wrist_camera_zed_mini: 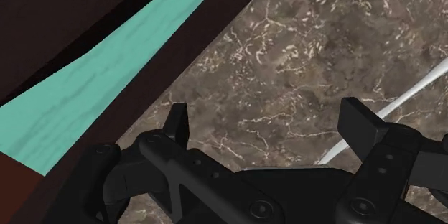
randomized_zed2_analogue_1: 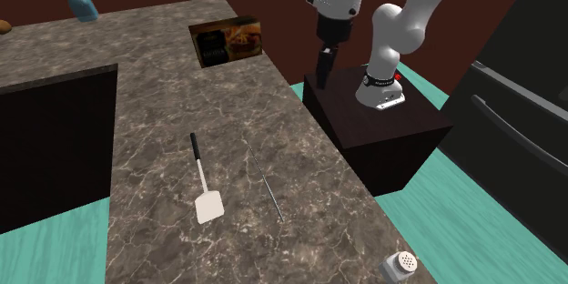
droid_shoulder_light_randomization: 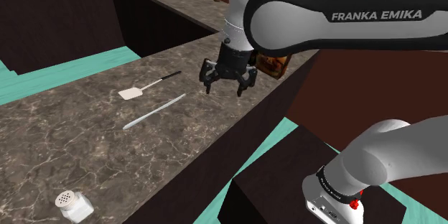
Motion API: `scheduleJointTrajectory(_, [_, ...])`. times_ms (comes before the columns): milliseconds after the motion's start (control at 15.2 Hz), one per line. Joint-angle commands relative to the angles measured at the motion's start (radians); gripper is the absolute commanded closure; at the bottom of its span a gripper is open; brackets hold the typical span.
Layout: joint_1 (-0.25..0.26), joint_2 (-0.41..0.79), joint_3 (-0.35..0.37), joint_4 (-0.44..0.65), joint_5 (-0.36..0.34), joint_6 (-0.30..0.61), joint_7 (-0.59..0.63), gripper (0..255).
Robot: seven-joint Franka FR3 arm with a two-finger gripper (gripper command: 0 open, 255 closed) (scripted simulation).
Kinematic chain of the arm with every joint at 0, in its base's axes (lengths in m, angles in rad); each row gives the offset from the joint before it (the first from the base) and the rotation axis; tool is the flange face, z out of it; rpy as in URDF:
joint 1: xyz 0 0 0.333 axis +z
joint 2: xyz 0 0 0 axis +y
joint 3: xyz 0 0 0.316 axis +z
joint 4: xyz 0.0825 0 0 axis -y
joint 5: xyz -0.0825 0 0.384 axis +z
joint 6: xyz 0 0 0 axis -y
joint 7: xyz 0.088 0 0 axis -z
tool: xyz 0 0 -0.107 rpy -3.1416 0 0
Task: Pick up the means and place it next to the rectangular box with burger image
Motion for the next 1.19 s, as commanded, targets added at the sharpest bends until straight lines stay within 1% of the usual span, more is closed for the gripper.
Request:
scheduleJointTrajectory(0, [-0.034, 0.076, 0.068, 0.038, -0.015, 0.039, 0.122, 0])
scheduleJointTrajectory(132, [-0.071, 0.162, 0.137, 0.089, -0.052, 0.071, 0.246, 0])
scheduleJointTrajectory(264, [-0.108, 0.26, 0.206, 0.145, -0.11, 0.099, 0.38, 0])
scheduleJointTrajectory(396, [-0.139, 0.375, 0.27, 0.208, -0.195, 0.122, 0.528, 0])
scheduleJointTrajectory(528, [-0.144, 0.505, 0.312, 0.277, -0.308, 0.133, 0.688, 0])
scheduleJointTrajectory(594, [-0.134, 0.573, 0.32, 0.315, -0.368, 0.133, 0.768, 0])
scheduleJointTrajectory(660, [-0.112, 0.638, 0.316, 0.355, -0.425, 0.13, 0.843, 0])
scheduleJointTrajectory(792, [-0.049, 0.755, 0.283, 0.441, -0.518, 0.115, 0.973, 0])
scheduleJointTrajectory(924, [0.02, 0.857, 0.237, 0.532, -0.585, 0.094, 1.078, 0])
scheduleJointTrajectory(1122, [0.116, 0.993, 0.167, 0.68, -0.651, 0.059, 1.202, 0])
